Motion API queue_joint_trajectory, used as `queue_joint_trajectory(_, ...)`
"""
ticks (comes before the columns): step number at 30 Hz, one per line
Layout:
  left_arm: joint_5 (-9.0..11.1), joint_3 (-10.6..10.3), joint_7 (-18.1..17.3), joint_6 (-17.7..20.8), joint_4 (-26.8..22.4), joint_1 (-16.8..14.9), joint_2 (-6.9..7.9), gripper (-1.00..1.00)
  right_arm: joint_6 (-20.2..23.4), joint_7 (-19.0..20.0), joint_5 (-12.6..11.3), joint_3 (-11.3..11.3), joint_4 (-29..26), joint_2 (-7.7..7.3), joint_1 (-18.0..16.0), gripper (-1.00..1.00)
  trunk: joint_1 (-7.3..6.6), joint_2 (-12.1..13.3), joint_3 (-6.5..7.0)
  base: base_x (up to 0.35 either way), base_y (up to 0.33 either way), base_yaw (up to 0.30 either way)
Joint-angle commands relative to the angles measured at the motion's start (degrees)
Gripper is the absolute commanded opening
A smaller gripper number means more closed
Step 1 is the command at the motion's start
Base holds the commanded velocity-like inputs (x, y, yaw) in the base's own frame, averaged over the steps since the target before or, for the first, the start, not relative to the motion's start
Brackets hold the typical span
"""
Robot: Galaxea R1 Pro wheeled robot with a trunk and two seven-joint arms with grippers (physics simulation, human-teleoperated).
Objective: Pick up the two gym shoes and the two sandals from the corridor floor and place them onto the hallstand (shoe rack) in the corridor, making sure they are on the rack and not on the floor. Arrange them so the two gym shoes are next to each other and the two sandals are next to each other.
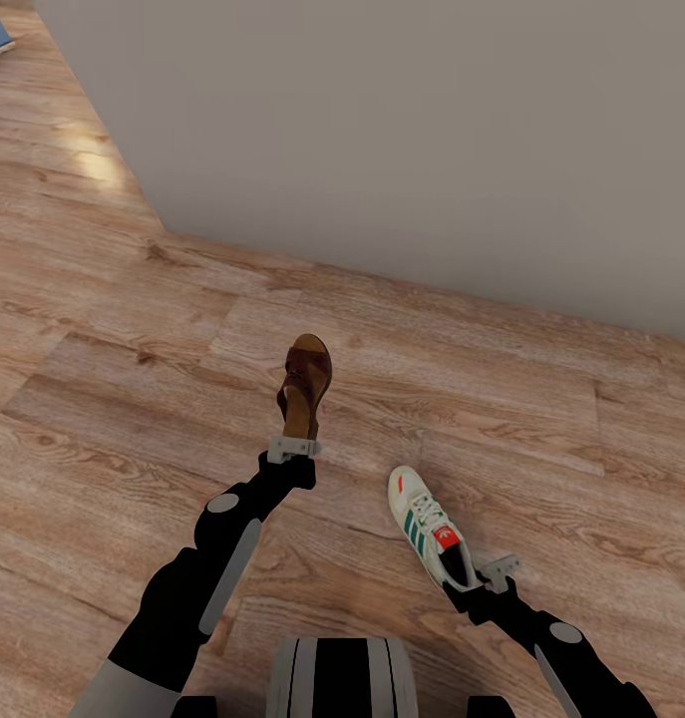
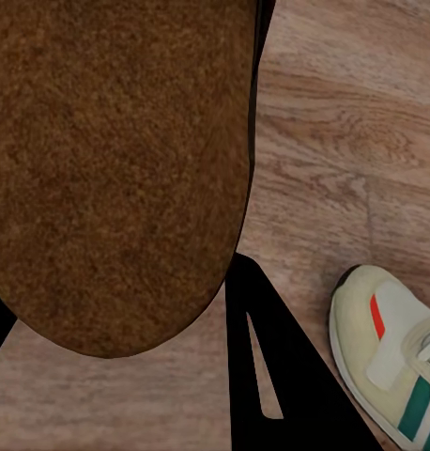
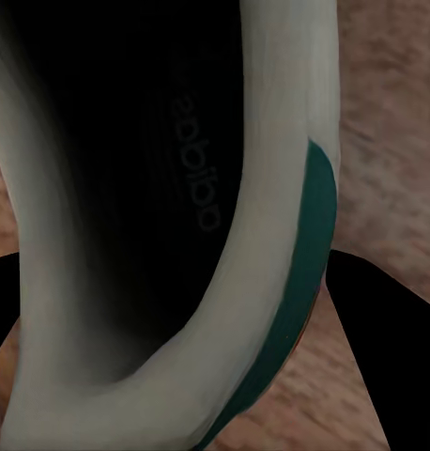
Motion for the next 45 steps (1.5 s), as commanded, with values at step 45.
queue_joint_trajectory(45, 0.35, 0.94, -0.1, 6.38, -2.14, -0.02, -0.01, -1.0, 30.09, 0.11, -0.1, -0.58, -41.64, 0.3, -0.02, -1.0, -0.83, 0.42, 7.06, 0.0, 0.0, 0.0)
